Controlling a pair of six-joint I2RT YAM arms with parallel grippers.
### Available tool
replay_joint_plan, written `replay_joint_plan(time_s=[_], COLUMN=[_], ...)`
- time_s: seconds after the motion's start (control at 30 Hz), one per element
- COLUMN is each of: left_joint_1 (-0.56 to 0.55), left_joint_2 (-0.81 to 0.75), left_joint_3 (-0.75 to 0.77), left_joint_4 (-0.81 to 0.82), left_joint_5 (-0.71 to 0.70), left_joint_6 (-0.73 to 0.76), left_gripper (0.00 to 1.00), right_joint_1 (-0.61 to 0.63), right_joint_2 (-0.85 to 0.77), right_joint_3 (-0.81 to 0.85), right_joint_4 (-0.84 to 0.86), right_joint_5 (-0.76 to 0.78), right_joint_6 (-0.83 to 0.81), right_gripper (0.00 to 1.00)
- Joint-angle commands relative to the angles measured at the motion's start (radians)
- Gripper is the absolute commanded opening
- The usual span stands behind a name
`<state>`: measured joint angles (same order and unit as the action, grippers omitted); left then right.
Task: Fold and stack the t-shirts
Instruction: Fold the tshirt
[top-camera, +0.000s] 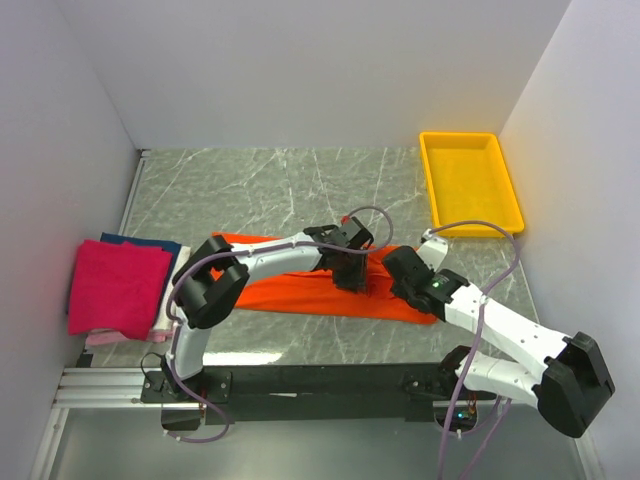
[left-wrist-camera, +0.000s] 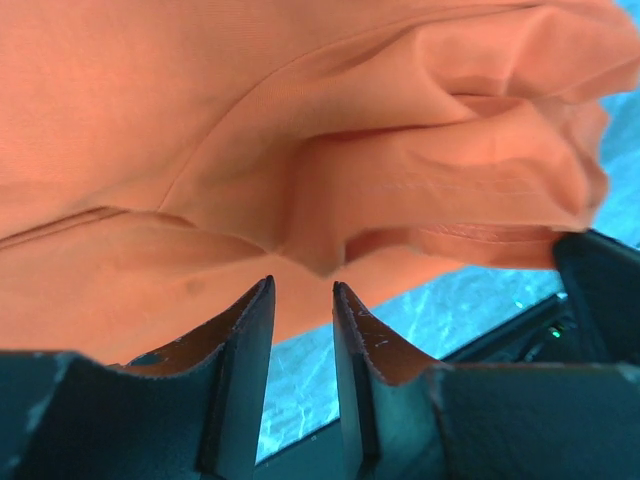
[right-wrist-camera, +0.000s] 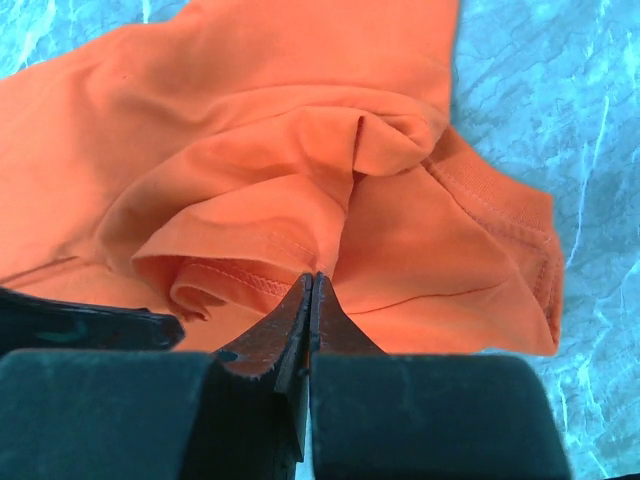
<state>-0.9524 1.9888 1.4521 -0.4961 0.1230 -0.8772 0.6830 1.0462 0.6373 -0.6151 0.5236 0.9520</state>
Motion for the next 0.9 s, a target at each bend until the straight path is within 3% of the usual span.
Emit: replay_joint_plan(time_s=[0.0, 0.17, 0.57, 0.77, 0.87], left_joint_1=[-0.017, -0.022, -0.029, -0.034, -0.032], left_joint_2=[0.021, 0.033, 0.068, 0.062, 0.054], left_joint_3=[0.050, 0.057, 0.080, 0.071, 0.067], left_joint_4=[-0.002, 0.010, 0.002, -0.004, -0.015], left_joint_5=[-0.039, -0.059, -0.082, -0.089, -0.100], left_joint_6=[0.015, 0.014, 0.006, 0.006, 0.007], left_gripper=[0.36, 0.40, 0.34, 0.23, 0.08], right_joint_1=[-0.025, -0.066, -0.094, -0.102, -0.106], right_joint_2=[-0.023, -0.034, -0.049, -0.058, -0.063], right_joint_3=[0.009, -0.011, -0.037, -0.047, -0.051], right_joint_4=[0.026, 0.072, 0.097, 0.103, 0.103], right_joint_5=[-0.003, -0.062, -0.094, -0.100, -0.100], right_joint_6=[-0.027, -0.047, -0.053, -0.056, -0.059], right_gripper=[0.00, 0.00, 0.00, 0.00, 0.00])
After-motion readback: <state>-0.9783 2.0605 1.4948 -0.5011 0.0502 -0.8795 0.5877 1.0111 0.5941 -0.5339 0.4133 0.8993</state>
